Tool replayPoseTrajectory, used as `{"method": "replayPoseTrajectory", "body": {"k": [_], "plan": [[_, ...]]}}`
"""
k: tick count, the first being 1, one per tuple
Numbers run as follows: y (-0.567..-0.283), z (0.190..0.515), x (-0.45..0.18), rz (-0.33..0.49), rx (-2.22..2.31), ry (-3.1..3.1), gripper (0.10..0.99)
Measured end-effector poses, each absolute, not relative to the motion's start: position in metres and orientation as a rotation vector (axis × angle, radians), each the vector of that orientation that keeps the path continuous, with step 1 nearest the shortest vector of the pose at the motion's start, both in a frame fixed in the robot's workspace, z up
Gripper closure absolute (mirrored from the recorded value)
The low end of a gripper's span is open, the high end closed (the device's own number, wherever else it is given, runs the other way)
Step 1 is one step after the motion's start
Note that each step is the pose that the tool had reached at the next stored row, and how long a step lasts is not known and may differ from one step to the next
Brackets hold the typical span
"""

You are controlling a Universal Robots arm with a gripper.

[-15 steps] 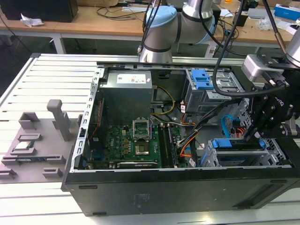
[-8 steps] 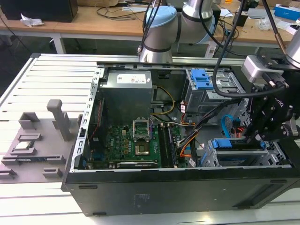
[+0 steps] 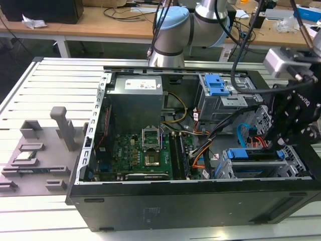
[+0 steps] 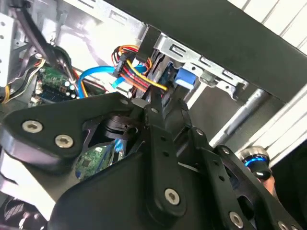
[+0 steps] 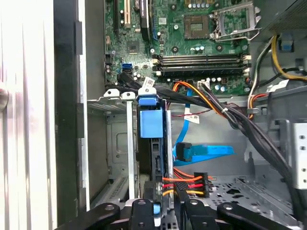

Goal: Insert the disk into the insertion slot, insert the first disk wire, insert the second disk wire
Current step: 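Insert the first disk wire, then insert the second disk wire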

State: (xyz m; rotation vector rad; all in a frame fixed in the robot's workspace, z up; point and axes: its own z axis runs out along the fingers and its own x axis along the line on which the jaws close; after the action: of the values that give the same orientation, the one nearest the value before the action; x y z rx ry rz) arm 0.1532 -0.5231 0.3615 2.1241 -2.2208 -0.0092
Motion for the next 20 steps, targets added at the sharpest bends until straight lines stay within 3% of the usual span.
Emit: {"method": "replayPoseTrajectory", "body": {"k": [3,4,5,17,18,20], "plan": [[-0.516,0.368,0.153,-0.009,2.124,-2.221,0.792],[-0.514,0.370,0.153,-0.009,2.124,-2.221,0.922],[-0.513,0.372,0.153,-0.009,2.124,-2.221,0.980],[-0.510,0.381,0.153,-0.009,2.124,-2.221,0.973],[-0.510,0.381,0.153,-0.009,2.124,-2.221,0.851],[-0.510,0.381,0.153,-0.009,2.124,-2.221,0.851]]}}
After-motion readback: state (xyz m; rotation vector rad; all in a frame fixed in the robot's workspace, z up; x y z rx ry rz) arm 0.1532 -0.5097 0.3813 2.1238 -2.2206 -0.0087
